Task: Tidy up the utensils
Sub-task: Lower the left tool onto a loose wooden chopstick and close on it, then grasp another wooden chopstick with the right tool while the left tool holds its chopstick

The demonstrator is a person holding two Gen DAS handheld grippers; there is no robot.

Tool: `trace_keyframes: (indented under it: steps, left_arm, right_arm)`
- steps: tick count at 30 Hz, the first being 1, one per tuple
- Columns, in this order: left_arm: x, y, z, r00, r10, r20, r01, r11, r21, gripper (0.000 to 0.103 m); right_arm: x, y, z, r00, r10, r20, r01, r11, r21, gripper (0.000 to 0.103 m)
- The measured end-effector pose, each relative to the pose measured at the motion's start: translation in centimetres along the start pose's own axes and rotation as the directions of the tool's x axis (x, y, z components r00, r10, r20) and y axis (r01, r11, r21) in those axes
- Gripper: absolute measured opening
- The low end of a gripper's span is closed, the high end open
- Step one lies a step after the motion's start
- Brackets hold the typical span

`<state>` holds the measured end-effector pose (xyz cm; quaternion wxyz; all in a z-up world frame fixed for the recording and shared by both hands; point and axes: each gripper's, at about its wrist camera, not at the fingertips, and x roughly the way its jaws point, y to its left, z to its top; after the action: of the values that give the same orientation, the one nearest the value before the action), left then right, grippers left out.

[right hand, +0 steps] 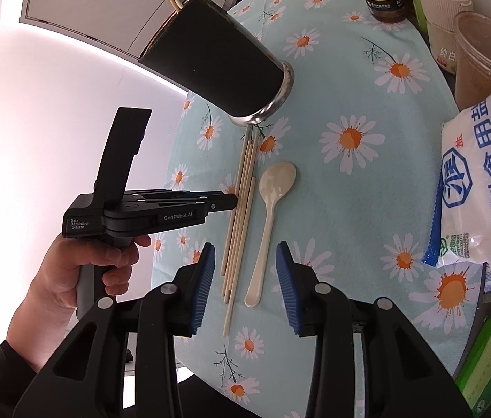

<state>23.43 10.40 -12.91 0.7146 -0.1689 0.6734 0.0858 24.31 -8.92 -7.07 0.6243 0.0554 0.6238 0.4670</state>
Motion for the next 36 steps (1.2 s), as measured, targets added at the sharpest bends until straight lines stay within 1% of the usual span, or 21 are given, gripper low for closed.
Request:
trace_keyframes:
  steps: [2, 6, 14, 15, 16, 22, 26, 27, 30, 31, 34, 35, 36]
  left_arm:
    - [0.1, -0.1, 0.1, 1.000, 0.010, 0.000, -0.010, 1.000, -0.003, 0.016]
    - [0.1, 0.0, 0.2, 1.000, 0.005, 0.002, -0.005, 1.000, -0.014, 0.011]
    - [0.3, -0.3, 0.3, 0.999, 0.032, 0.003, -0.032, 0.999, -0.019, 0.010]
    - [0.2, -0.5, 0.4, 0.999, 0.037, 0.003, -0.037, 0.999, -0.021, 0.006]
    - [0.2, -0.4, 0.3, 0.999, 0.043, 0.004, -0.043, 0.999, -0.024, 0.004]
    - [0.2, 0.6, 0.0, 1.000, -0.010, 0.020, 0.011, 0.999, -0.052, 0.004]
    - [0.0, 1.4, -1.1, 0.997, -0.073, 0.031, 0.075, 0.995, -0.060, 0.004]
    - [-0.3, 1.8, -1.6, 0.995, -0.088, 0.040, 0.091, 0.994, -0.057, 0.004]
    - [-1.1, 2.9, -2.8, 0.990, -0.124, 0.060, 0.127, 0.991, -0.047, 0.004]
    - [-1.4, 3.5, -3.2, 0.988, -0.137, 0.066, 0.140, 0.989, -0.044, 0.004]
    - [-2.4, 5.1, -4.4, 0.982, -0.165, 0.089, 0.169, 0.985, -0.033, 0.004]
    - [-2.9, 5.4, -4.6, 0.981, -0.169, 0.095, 0.172, 0.985, -0.030, 0.004]
    - [-3.2, 6.2, -5.1, 0.978, -0.178, 0.106, 0.181, 0.983, -0.026, 0.004]
  right_arm:
    - [0.0, 0.0, 0.0, 1.000, 0.006, -0.001, -0.006, 1.000, -0.003, 0.038]
    - [-0.2, -0.2, -0.1, 1.000, 0.012, 0.001, -0.012, 1.000, 0.001, 0.038]
    - [0.7, 0.0, -0.3, 0.999, 0.015, -0.033, -0.014, 1.000, 0.016, 0.038]
    - [0.8, 0.1, -0.3, 0.999, 0.015, -0.036, -0.014, 1.000, 0.015, 0.038]
    - [1.0, 0.3, -0.2, 0.999, 0.012, -0.039, -0.011, 1.000, 0.017, 0.038]
    - [2.4, 1.0, 0.6, 0.997, -0.015, -0.072, 0.019, 0.999, 0.049, 0.038]
    - [4.4, 1.8, 1.3, 0.989, -0.088, -0.118, 0.096, 0.993, 0.063, 0.038]
    - [5.0, 2.0, 1.4, 0.987, -0.096, -0.131, 0.106, 0.992, 0.064, 0.034]
    - [7.2, 3.1, 1.8, 0.975, -0.141, -0.174, 0.152, 0.987, 0.057, 0.030]
    - [7.9, 3.5, 1.9, 0.968, -0.167, -0.187, 0.180, 0.982, 0.051, 0.028]
    - [9.6, 4.1, 2.2, 0.950, -0.232, -0.210, 0.246, 0.968, 0.045, 0.024]
    - [10.4, 4.2, 2.4, 0.936, -0.272, -0.221, 0.287, 0.957, 0.036, 0.022]
    - [10.7, 4.2, 2.3, 0.929, -0.292, -0.226, 0.307, 0.951, 0.034, 0.019]
